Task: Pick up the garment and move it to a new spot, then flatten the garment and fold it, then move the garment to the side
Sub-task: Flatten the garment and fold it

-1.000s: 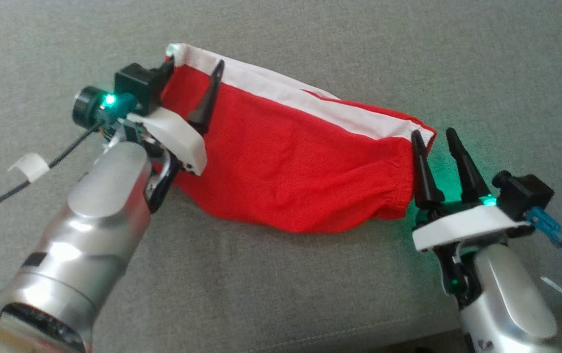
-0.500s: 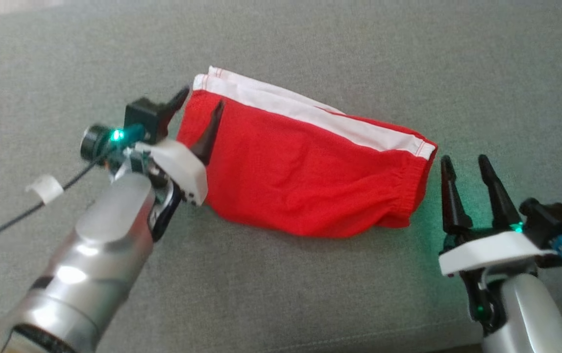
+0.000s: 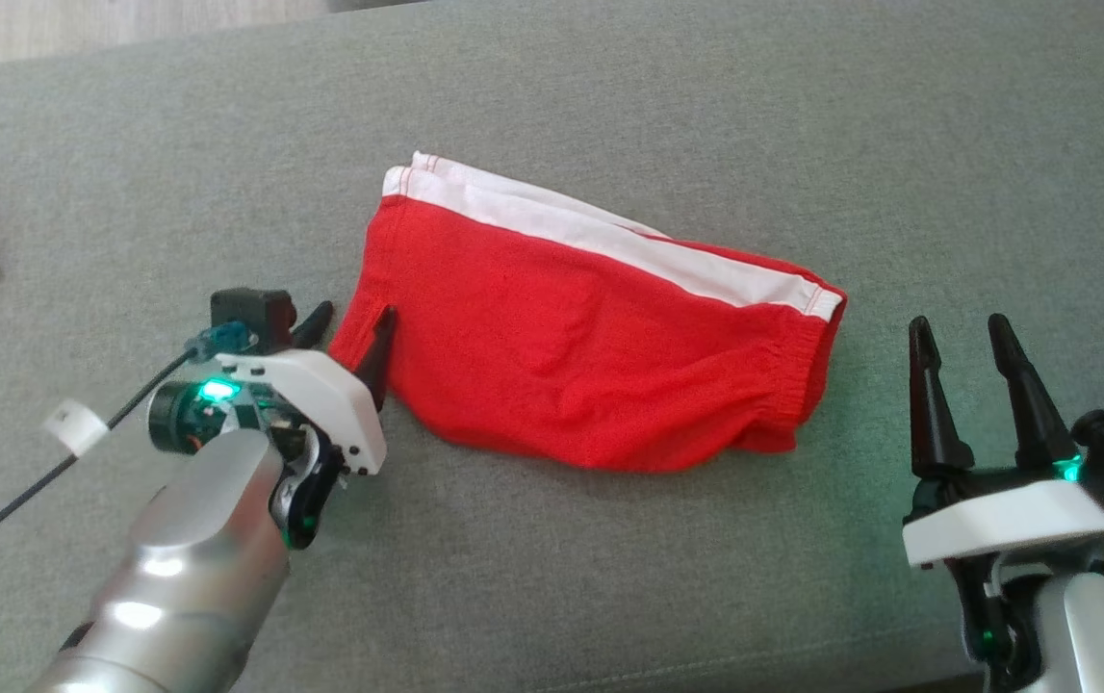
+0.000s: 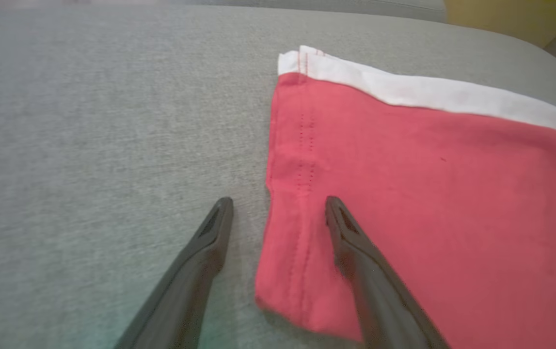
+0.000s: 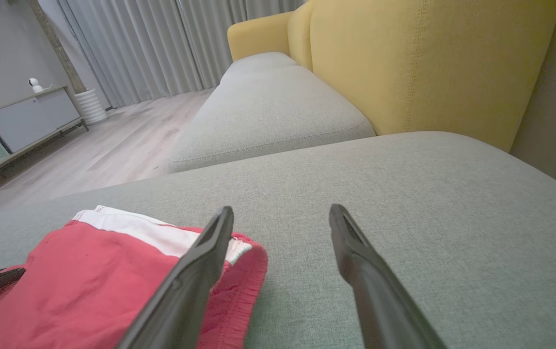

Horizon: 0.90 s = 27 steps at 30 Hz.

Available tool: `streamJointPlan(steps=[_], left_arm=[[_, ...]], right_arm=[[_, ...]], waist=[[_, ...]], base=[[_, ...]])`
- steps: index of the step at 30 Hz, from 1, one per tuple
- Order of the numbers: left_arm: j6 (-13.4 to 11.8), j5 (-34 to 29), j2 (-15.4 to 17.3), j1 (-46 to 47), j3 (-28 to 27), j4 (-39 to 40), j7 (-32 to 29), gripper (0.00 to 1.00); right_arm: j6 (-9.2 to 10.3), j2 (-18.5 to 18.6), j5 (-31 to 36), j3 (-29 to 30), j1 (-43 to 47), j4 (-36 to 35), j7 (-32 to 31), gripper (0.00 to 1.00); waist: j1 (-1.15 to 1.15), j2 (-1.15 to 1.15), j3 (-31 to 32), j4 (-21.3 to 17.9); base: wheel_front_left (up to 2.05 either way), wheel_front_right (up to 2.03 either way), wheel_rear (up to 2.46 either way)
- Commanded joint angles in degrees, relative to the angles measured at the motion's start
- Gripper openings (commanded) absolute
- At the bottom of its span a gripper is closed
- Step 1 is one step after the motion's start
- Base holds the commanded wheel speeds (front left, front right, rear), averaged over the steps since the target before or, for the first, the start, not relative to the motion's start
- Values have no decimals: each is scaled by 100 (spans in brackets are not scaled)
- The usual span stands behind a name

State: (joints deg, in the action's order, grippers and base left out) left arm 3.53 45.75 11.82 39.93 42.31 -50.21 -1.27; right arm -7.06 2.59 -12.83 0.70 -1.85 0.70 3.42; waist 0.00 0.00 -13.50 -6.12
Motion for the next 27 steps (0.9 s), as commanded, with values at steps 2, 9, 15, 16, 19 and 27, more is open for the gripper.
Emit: streamJointPlan(steps=[2,9,15,16,19,27], left_arm=[[31,86,127,110,-209,213,-88,100],[107,225,27,58,-108,493,-477,100],[35,206,4,38,22,608,-756,59],[35,206,4,38,22,608,-756,59],[-37,190,8,34,35,661,-761,0],[-273,231,124,-239,-69,839,-500,0]], right_arm=[[-43,29,50,-86,6,-291,-67,100],[-43,29,53,-88,25,-455,-147,100],[-43,29,20,-166,-3,-478,-142,100],[-43,29,20,-166,-3,-478,-142,100],[-43,29,12,-148,-8,-465,-126,100],[-43,29,41,102,70,-373,-79,100]], waist=[[0,0,-24,-30],[0,0,-92,-111],[0,0,-128,-206],[0,0,-128,-206],[0,0,-111,-219],[0,0,206,82]], base=[[0,0,0],[0,0,0],[0,0,0],[0,0,0],[0,0,0],[0,0,0]])
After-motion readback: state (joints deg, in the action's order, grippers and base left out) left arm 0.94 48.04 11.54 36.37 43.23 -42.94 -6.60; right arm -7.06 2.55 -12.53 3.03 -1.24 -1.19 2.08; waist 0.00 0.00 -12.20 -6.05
